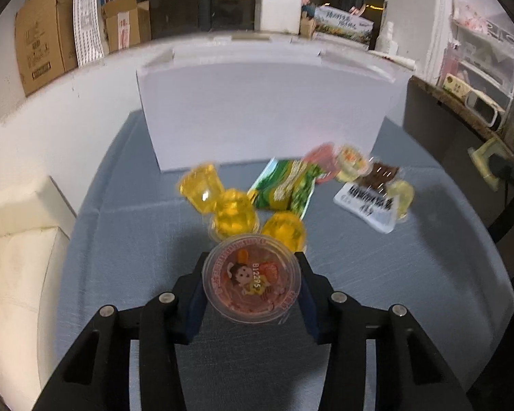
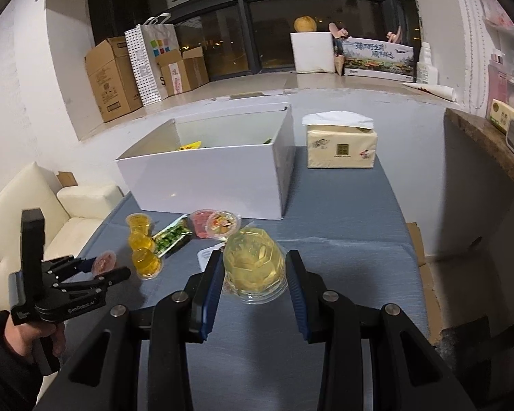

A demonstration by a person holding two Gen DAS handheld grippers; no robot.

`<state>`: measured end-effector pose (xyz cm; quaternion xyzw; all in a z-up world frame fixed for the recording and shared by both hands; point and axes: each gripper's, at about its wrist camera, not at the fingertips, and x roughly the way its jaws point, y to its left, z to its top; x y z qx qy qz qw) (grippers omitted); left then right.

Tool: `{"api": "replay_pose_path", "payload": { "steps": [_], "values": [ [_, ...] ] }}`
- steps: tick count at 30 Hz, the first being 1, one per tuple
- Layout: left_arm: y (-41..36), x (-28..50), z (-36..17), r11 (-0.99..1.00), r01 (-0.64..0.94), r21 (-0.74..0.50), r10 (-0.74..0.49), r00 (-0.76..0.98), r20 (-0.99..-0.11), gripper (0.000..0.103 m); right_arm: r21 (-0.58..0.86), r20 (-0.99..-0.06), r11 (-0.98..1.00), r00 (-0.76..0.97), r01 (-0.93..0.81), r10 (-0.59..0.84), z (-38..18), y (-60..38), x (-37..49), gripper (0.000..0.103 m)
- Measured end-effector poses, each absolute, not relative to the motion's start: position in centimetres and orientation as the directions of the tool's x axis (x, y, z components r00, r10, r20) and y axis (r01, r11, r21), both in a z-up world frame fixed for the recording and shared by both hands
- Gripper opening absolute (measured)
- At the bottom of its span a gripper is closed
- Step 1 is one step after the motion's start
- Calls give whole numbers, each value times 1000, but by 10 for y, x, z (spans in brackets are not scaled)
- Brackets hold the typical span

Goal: Organize snacks
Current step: 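Grasp the pink-lidded cartoon jelly cup with the left gripper while the right holds its cup, then carry both jelly cups over the white box with both grippers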

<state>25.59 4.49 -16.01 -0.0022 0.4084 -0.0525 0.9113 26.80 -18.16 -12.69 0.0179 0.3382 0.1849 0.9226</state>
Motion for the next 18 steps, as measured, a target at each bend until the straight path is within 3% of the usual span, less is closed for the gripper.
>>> {"api": "replay_pose_path", "payload": {
  "steps": [9,18],
  "values": [
    [42,262,-81,993,110,-36,-107,757,-644,51,153,-567,912,723,-380,396,-96,-155,281,40],
    [48,332,-19,996,75,-42,-86,811,-579,51,132,-514,904,752,-406,413,-49,-119,348,40]
  ]
}}
